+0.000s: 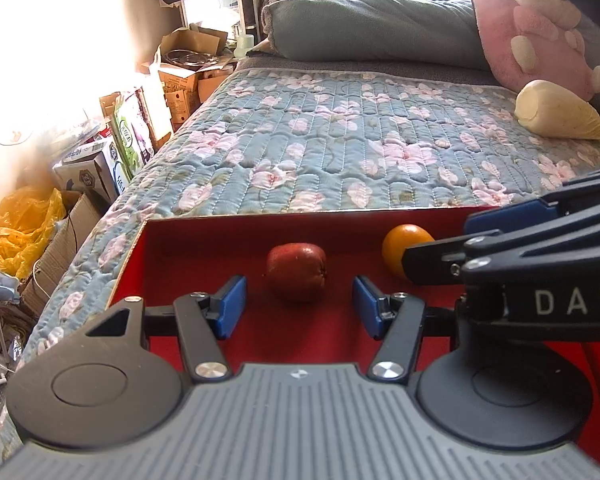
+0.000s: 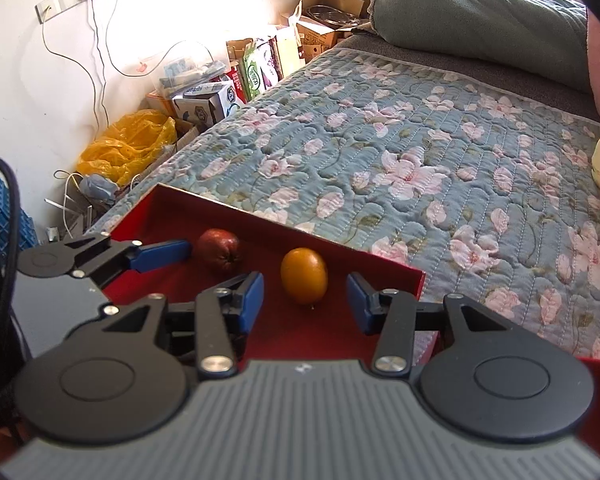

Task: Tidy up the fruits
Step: 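Grasp the red tomato with the left tool while the right tool grasps the orange cherry tomato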

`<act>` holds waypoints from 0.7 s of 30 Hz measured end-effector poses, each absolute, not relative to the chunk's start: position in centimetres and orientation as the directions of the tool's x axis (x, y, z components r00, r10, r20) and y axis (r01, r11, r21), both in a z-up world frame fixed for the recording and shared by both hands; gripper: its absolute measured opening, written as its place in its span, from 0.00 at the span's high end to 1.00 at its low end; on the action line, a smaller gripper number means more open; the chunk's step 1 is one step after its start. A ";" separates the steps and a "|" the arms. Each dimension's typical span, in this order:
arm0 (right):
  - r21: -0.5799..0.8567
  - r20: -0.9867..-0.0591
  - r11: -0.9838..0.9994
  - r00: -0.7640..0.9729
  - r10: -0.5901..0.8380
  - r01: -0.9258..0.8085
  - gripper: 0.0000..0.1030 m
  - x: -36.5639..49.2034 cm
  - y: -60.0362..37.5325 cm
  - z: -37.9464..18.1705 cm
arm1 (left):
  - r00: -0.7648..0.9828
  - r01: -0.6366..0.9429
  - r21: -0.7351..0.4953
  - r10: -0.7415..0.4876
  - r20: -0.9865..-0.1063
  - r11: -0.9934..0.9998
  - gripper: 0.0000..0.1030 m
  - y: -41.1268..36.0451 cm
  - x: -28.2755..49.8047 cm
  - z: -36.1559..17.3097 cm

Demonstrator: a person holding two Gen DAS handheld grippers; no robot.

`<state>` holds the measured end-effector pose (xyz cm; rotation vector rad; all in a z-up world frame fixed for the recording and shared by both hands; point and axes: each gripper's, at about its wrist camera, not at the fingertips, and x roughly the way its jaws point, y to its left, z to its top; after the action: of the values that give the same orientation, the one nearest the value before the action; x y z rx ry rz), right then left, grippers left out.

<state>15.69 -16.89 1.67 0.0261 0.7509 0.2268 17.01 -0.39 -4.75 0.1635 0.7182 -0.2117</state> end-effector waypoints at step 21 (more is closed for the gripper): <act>0.032 -0.700 0.977 0.692 0.174 -0.213 0.74 16.1 -16.1 2.6 | 0.731 0.263 0.070 -0.152 -0.665 0.962 0.61 -0.5 16.5 -4.6</act>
<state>16.05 -16.13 2.57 -0.0535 0.7764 0.2161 16.48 -0.46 -4.57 0.1636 0.7154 -0.2292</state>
